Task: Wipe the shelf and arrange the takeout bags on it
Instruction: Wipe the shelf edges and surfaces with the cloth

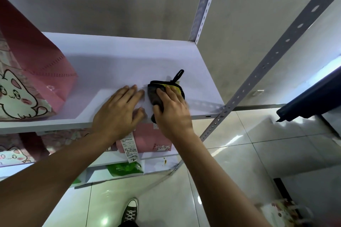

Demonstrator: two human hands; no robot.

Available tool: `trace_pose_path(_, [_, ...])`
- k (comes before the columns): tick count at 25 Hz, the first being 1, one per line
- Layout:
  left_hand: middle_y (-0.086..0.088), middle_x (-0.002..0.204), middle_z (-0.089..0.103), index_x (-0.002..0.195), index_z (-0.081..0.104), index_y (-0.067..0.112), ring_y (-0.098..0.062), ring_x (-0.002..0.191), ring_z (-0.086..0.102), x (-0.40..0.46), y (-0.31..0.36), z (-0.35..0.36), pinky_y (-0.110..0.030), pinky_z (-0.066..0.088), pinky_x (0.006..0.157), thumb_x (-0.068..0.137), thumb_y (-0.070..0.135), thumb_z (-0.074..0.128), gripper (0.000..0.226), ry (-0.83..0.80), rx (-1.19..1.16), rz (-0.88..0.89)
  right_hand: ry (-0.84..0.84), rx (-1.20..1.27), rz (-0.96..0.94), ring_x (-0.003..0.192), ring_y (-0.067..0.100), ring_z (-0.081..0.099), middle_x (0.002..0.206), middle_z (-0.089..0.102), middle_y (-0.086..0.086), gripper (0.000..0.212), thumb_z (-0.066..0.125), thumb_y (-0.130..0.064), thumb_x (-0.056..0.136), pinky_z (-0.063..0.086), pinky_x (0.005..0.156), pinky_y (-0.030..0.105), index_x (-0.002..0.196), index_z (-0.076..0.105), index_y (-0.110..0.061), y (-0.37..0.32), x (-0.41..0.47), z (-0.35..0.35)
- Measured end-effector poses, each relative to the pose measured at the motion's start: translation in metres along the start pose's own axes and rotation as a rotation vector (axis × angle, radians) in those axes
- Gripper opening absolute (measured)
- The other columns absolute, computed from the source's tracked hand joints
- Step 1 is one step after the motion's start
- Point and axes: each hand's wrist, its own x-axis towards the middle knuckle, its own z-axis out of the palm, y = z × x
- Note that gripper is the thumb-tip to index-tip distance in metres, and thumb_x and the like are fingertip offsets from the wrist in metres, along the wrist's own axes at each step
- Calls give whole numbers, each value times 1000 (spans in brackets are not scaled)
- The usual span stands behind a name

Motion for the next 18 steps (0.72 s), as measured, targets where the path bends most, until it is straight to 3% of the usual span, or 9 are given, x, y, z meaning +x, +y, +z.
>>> trace_pose_path(2, [-9,157,40,150,43,15,-26,146,35,1,-1,1,-41,29,120,93,49,28,68,-3,-3,8,-7,1,10,153,22,21,162,34,5,56,47,-36,99,11,123,33,153,42,-21,10,-1,-2])
trace_pose_path(5, [-8,157,40,150,42,16,-24,147,34,0,-3,1,-40,28,120,93,48,28,67,15,-12,3,47,-14,136,153,23,20,164,30,5,63,34,-43,94,12,125,34,154,40,-21,49,2,-18])
trace_pose_path(9, [-7,157,40,151,41,17,-25,147,34,1,-2,2,-42,30,119,93,50,26,68,18,-10,-2,-4,-99,281,156,20,7,169,13,4,58,33,-36,104,7,127,38,159,26,-23,83,8,-38])
trace_pose_path(18, [-9,154,45,147,47,14,-27,143,40,0,6,-2,-42,33,115,91,45,31,66,28,18,-39,87,-56,64,153,28,22,162,34,10,70,24,-42,90,15,126,44,152,43,-15,40,-40,-14])
